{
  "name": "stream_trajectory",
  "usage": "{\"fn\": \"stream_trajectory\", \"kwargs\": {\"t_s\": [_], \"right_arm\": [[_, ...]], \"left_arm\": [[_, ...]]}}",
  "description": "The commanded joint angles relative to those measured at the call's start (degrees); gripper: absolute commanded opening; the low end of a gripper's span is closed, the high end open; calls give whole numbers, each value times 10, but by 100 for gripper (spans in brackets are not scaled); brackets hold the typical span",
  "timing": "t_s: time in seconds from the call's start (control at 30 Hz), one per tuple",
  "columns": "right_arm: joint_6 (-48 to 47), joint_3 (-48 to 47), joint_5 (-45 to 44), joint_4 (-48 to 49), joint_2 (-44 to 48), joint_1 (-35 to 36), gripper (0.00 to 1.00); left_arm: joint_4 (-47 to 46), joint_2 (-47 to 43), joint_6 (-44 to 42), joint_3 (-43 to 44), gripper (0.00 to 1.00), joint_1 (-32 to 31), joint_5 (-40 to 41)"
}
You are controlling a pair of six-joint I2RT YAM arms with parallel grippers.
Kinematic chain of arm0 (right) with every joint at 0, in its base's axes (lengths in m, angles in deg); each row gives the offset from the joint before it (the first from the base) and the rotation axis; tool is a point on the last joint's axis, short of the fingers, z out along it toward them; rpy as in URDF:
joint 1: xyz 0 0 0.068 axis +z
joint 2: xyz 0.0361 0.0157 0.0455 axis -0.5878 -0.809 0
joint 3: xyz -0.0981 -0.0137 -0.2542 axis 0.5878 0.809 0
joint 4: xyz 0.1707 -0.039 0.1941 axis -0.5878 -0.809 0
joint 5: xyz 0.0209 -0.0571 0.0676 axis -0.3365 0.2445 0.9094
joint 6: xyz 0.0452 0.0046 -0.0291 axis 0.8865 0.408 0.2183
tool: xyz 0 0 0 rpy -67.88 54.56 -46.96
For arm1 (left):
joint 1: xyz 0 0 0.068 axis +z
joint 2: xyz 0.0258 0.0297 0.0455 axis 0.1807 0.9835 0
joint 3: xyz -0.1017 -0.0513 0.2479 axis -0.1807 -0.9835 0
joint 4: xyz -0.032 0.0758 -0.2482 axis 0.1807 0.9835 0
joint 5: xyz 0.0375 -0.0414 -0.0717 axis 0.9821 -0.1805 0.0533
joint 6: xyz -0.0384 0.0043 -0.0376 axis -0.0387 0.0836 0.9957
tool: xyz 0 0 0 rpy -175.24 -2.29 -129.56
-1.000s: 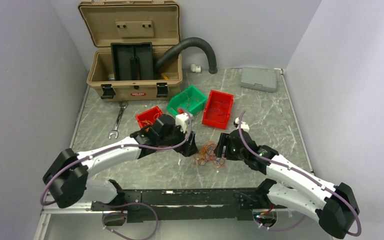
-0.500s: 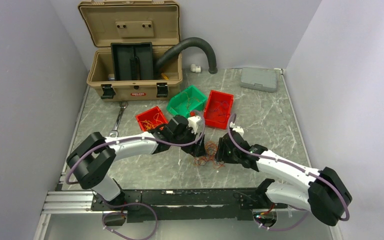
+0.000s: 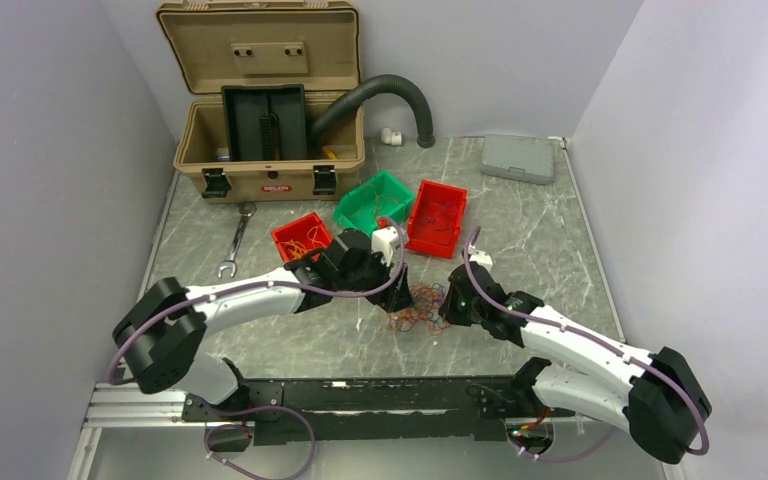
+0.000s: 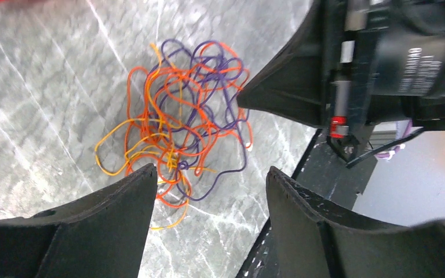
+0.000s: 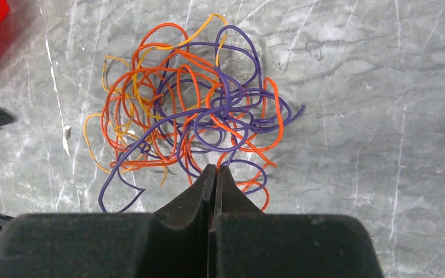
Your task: Untangle the cables
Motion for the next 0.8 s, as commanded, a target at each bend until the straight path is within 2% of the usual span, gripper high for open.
{"fn": "stream_trajectory", "kwargs": {"t_s": [0.0, 0.17, 0.37, 0.57, 0.7, 0.77], "right_arm": [[-8, -22, -18, -34, 29, -1, 0], [-13, -29, -28, -48, 66, -1, 0], [-11, -40, -32, -59, 82, -1, 0], [-1, -36, -24, -54, 83, 0, 0], [4, -34, -19, -48, 83, 0, 0], [5, -34, -20, -50, 84, 0, 0]], "left_arm": [[-20, -58, -29, -2, 72, -7, -3], [-46, -52, -25, 7, 72, -21, -27], [-46, -4, -7, 35, 80, -40, -28], [-23, 48, 0, 73, 78, -55, -23], [-14, 73, 3, 90, 70, -58, -17], [-3, 83, 2, 99, 55, -58, -1]]}}
